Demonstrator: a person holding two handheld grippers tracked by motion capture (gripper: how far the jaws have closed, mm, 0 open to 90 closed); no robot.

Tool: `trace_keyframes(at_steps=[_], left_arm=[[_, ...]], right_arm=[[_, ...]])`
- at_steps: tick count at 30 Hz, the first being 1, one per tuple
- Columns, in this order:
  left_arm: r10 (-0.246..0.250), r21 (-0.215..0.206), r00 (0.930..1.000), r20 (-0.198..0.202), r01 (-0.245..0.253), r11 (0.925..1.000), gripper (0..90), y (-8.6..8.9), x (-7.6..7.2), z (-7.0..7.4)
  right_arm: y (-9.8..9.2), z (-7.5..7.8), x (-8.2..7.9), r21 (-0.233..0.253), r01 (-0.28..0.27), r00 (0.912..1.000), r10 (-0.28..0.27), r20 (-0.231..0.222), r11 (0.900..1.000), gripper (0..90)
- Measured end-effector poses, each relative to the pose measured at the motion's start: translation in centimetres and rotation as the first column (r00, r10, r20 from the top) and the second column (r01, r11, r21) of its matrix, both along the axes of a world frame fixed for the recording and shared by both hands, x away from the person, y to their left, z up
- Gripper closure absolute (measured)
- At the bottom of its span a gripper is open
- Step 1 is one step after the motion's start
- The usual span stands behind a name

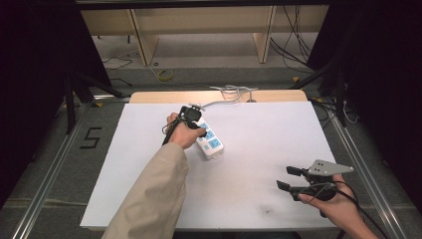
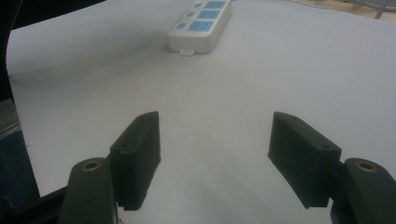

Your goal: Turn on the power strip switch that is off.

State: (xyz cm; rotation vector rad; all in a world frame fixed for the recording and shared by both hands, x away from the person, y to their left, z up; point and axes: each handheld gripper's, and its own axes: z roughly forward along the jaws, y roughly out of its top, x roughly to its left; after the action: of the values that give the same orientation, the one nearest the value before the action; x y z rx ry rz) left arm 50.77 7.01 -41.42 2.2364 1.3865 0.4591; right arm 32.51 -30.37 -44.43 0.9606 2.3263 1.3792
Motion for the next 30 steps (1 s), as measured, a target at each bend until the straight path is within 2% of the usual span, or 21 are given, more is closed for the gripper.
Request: trace_keyframes(at_steps=[6, 13, 14, 20, 28, 30], left_arm=[[-0.003, -0.005, 1.0, -0.001, 0.003, 1.0, 34.1, 0.6, -0.9, 0.2], [-0.053, -0.048, 0.9986, -0.006, 0.053, 0.9975, 30.2, 1.4, -2.3, 0.3], [-0.06, -0.043, 0.9982, -0.009, 0.059, 0.9973, 29.8, 1.5, -2.5, 0.3], [-0.077, -0.036, 0.9968, 0.02, 0.078, 0.9963, 28.6, 2.3, -3.9, 0.5], [-0.076, -0.099, 0.9951, 0.062, 0.082, 0.9917, 28.7, 3.3, -6.2, 0.3], [-0.082, -0.1, 0.994, 0.072, 0.089, 0.991, 28.7, 3.4, -6.8, 0.1]], right_arm=[[0.0, 0.0, 0.0, 0.002, 0.0, 1.0, 0.0, 0.001, 1.0, 34.4], [0.1, 0.0, 0.0, 0.002, 0.002, 1.0, -0.002, 0.001, 1.0, 34.4], [0.1, 0.0, 0.0, -0.001, 0.002, 1.0, -0.002, 0.0, 1.0, 34.3], [0.1, 0.0, 0.0, 0.001, 0.001, 1.0, -0.001, 0.001, 1.0, 34.4], [0.1, 0.0, 0.0, -0.003, 0.004, 1.0, -0.004, 0.0, 1.0, 34.4], [0.1, 0.0, 0.0, -0.003, 0.004, 1.0, -0.004, -0.002, 1.0, 34.4]])
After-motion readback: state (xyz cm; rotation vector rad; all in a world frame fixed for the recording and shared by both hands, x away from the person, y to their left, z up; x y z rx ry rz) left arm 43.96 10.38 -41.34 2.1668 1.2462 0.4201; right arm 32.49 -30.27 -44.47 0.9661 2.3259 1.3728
